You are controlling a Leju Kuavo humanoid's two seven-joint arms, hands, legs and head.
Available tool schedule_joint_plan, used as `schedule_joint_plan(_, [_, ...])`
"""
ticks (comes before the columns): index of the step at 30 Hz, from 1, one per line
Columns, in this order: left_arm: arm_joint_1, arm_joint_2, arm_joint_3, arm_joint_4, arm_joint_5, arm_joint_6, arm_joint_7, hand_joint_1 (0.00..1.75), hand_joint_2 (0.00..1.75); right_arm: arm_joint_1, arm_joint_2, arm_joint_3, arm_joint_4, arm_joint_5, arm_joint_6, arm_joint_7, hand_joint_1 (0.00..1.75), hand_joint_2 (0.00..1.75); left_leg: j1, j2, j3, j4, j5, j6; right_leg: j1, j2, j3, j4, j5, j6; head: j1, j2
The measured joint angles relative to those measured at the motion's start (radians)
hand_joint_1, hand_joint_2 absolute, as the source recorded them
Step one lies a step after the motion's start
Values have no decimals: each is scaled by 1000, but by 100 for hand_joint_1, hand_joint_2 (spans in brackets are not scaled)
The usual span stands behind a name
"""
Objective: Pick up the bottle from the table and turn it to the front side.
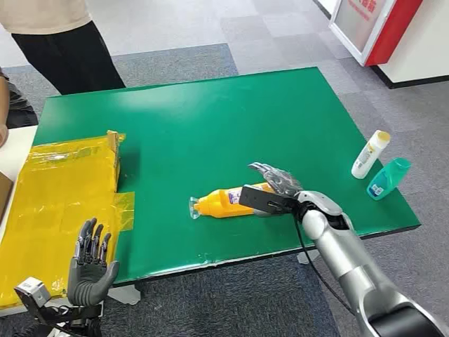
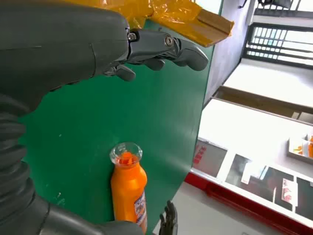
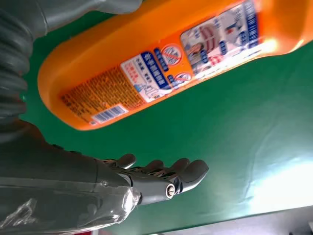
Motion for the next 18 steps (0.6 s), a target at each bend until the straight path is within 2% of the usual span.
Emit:
schedule_joint_plan(6, [-21,26,-38,35,16,-1,0,0,175,-146,-18,92,228,0,61,-33,0,175,0,0,0,0,0,0,0,0,0,0,1,0,0,0])
schedule_joint_plan(11, [-38,44,-68,63,25,9,0,0,175,-228,-18,157,383,-3,99,-23,0,175,0,0,0,0,0,0,0,0,0,0,1,0,0,0])
schedule_joint_plan(12, [-41,47,-73,67,27,11,0,0,175,-241,-18,169,408,-1,112,-23,29,175,0,0,0,0,0,0,0,0,0,0,1,0,0,0])
schedule_joint_plan(15, [-50,54,-84,79,31,16,0,0,175,-275,-18,203,467,1,139,-31,160,175,0,0,0,0,0,0,0,0,0,0,1,0,0,0])
schedule_joint_plan(16, [-52,57,-88,82,32,18,0,0,175,-284,-18,212,481,0,142,-36,175,175,0,0,0,0,0,0,0,0,0,0,0,0,0,0])
schedule_joint_plan(18, [-54,61,-93,88,33,22,0,0,175,-295,-18,227,501,-4,141,-47,175,175,0,0,0,0,0,0,0,0,0,0,0,0,0,0])
